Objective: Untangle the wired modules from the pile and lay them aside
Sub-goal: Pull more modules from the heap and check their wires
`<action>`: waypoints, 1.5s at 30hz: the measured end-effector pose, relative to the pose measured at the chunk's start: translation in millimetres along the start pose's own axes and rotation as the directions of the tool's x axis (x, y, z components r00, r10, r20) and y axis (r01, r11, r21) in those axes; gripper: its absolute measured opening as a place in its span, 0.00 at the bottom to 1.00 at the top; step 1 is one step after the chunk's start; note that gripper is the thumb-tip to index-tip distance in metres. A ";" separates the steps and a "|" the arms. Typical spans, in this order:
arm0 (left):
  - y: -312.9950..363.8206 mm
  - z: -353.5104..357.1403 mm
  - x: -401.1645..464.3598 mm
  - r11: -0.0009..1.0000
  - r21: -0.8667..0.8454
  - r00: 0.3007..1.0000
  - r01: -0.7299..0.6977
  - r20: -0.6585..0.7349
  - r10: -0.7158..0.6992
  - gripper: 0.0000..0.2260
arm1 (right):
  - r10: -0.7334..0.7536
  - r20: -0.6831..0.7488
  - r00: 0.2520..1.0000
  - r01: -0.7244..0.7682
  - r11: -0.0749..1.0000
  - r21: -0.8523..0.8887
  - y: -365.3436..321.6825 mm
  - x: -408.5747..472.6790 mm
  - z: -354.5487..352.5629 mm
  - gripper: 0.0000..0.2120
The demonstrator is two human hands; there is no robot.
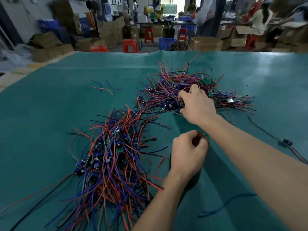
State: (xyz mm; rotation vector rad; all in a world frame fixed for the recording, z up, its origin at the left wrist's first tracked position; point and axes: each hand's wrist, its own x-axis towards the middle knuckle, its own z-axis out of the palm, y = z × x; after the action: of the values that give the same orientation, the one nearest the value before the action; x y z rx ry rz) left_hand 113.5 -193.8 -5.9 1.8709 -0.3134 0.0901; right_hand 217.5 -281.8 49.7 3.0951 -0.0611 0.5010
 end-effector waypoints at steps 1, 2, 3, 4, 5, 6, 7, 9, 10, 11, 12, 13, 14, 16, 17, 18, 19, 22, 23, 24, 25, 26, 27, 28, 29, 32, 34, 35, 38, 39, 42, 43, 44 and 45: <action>-0.7 0.6 0.3 1.000 0.013 1.000 -0.010 -0.003 0.010 0.11 | -0.006 -0.034 0.999 0.005 1.000 -0.019 4.7 0.2 3.4 0.15; -0.3 0.8 0.1 1.000 0.019 1.000 -0.013 -0.007 0.014 0.10 | -0.007 -0.068 0.998 0.005 1.000 -0.029 8.1 0.2 4.6 0.13; 0.2 1.0 -0.2 1.000 0.020 1.000 -0.010 -0.013 0.010 0.09 | -0.008 -0.091 0.996 0.005 1.000 -0.029 10.6 0.0 4.3 0.12; 0.0 1.3 -0.3 1.000 0.016 1.000 -0.003 -0.017 0.003 0.08 | -0.011 -0.099 0.995 0.009 1.000 -0.021 12.5 -0.1 3.7 0.11; -0.6 1.3 0.0 1.000 0.014 1.000 0.001 -0.022 0.000 0.08 | -0.011 -0.103 0.995 0.011 1.000 -0.001 13.7 -0.4 2.8 0.10; -1.5 1.2 0.1 1.000 0.013 1.000 0.002 -0.023 -0.002 0.08 | -0.005 -0.115 0.993 0.009 0.999 0.035 15.1 -1.5 1.8 0.10; -2.1 1.4 0.4 1.000 0.009 1.000 0.004 -0.024 -0.004 0.08 | 0.009 -0.140 0.990 0.004 0.996 0.090 16.8 -3.3 0.4 0.09; -2.8 1.6 0.5 1.000 -0.016 0.999 0.019 -0.027 -0.020 0.08 | 0.065 -0.204 0.977 -0.012 0.968 0.251 21.6 -8.5 -5.9 0.09; -2.6 1.7 0.3 0.999 -0.035 0.999 0.026 -0.029 -0.027 0.07 | 0.108 -0.228 0.968 -0.022 0.937 0.350 25.2 -12.7 -11.5 0.09; -2.4 1.6 0.1 0.998 -0.052 0.999 0.030 -0.034 -0.032 0.07 | 0.156 -0.242 0.958 -0.030 0.889 0.456 29.0 -18.6 -17.9 0.08; -2.9 1.8 0.1 0.997 -0.066 0.999 0.032 -0.040 -0.035 0.06 | 0.200 -0.248 0.948 -0.028 0.827 0.562 32.5 -26.0 -24.8 0.08; -3.6 2.0 0.4 0.997 -0.076 0.998 0.034 -0.046 -0.037 0.06 | 0.237 -0.251 0.938 -0.014 0.753 0.658 35.2 -34.0 -32.2 0.07; -4.8 2.3 0.7 0.996 -0.086 0.998 0.037 -0.051 -0.041 0.06 | 0.268 -0.250 0.930 0.011 0.661 0.750 37.2 -42.3 -39.7 0.07; -6.6 3.0 1.4 0.993 -0.109 0.996 0.050 -0.062 -0.057 0.06 | 0.316 -0.190 0.930 0.071 0.352 0.933 41.0 -60.3 -58.2 0.07; -7.4 3.4 1.8 0.991 -0.123 0.996 0.061 -0.063 -0.069 0.07 | 0.312 -0.121 0.942 0.080 0.141 0.987 44.8 -69.2 -67.0 0.05; -8.1 4.1 2.2 0.988 -0.136 0.995 0.068 -0.060 -0.077 0.06 | 0.266 -0.028 0.963 0.050 -0.076 0.996 50.1 -76.7 -73.6 0.04; -8.7 4.6 2.6 0.987 -0.143 0.995 0.070 -0.061 -0.079 0.05 | 0.199 0.065 0.978 -0.010 -0.267 0.964 55.9 -82.9 -77.9 0.06; -10.4 5.3 2.7 0.983 -0.172 0.995 0.056 -0.069 -0.069 0.07 | 0.061 0.256 0.965 -0.192 -0.500 0.844 66.8 -98.2 -76.0 0.11; -10.5 4.8 2.3 0.980 -0.193 0.996 0.048 -0.063 -0.061 0.09 | 0.047 0.298 0.953 -0.232 -0.520 0.822 67.3 -101.6 -69.6 0.11; -10.7 4.6 2.0 0.974 -0.222 0.997 0.043 -0.052 -0.056 0.11 | 0.045 0.340 0.939 -0.262 -0.545 0.797 66.4 -104.8 -61.8 0.10; -9.7 3.9 1.4 0.966 -0.254 0.998 0.043 -0.037 -0.054 0.14 | 0.050 0.378 0.924 -0.284 -0.571 0.770 64.9 -107.4 -54.0 0.10; -7.8 3.9 0.7 0.957 -0.287 0.998 0.048 -0.022 -0.057 0.16 | 0.059 0.410 0.910 -0.302 -0.583 0.754 63.0 -109.2 -45.7 0.09; -5.5 4.4 0.4 0.947 -0.314 0.998 0.060 -0.004 -0.064 0.18 | 0.070 0.432 0.899 -0.321 -0.565 0.760 60.3 -110.3 -37.4 0.08; -3.8 5.2 0.4 0.939 -0.334 0.997 0.077 0.015 -0.076 0.20 | 0.088 0.445 0.891 -0.341 -0.517 0.785 56.1 -111.2 -29.4 0.07; -2.4 5.6 0.6 0.929 -0.356 0.995 0.097 0.033 -0.091 0.21 | 0.116 0.445 0.888 -0.350 -0.457 0.818 52.0 -112.1 -22.7 0.06; -1.6 5.4 1.4 0.883 -0.451 0.991 0.134 0.070 -0.114 0.18 | 0.166 0.437 0.884 -0.342 -0.407 0.847 41.5 -113.6 -11.8 0.06; -3.1 5.4 1.2 0.884 -0.450 0.991 0.129 0.088 -0.100 0.12 | 0.154 0.445 0.882 -0.352 -0.414 0.839 36.2 -114.3 -9.7 0.06; -3.1 5.2 0.7 0.880 -0.456 0.990 0.132 0.096 -0.099 0.09 | 0.160 0.440 0.884 -0.349 -0.400 0.847 34.7 -114.5 -8.5 0.06; -1.7 5.1 0.3 0.860 -0.491 0.989 0.142 0.100 -0.106 0.05 | 0.198 0.403 0.894 -0.328 -0.323 0.888 31.4 -115.2 -4.2 0.05; -1.3 4.6 0.7 0.863 -0.488 0.991 0.130 0.092 -0.098 0.05 | 0.208 0.388 0.898 -0.321 -0.293 0.901 30.8 -115.5 -3.1 0.06; -3.7 4.0 2.1 0.908 -0.410 0.996 0.086 0.047 -0.074 0.03 | 0.196 0.342 0.919 -0.300 -0.217 0.929 29.7 -116.5 -1.1 0.11; -4.7 3.8 2.2 0.921 -0.381 0.997 0.079 0.026 -0.074 0.02 | 0.171 0.345 0.923 -0.305 -0.223 0.926 29.5 -116.8 -0.8 0.12; -5.7 3.6 2.0 0.930 -0.360 0.997 0.074 0.005 -0.077 0.02 | 0.136 0.363 0.922 -0.322 -0.255 0.912 29.1 -116.9 -0.5 0.14; -6.6 3.3 2.0 0.933 -0.354 0.997 0.071 -0.011 -0.080 0.03 | 0.099 0.385 0.918 -0.341 -0.300 0.891 29.1 -116.6 -0.2 0.15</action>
State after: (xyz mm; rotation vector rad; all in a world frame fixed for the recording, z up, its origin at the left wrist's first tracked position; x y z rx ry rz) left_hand 116.8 -195.3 -12.6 1.5202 -0.2231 0.0030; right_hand 105.8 -306.5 13.1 4.9646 -0.6001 0.2793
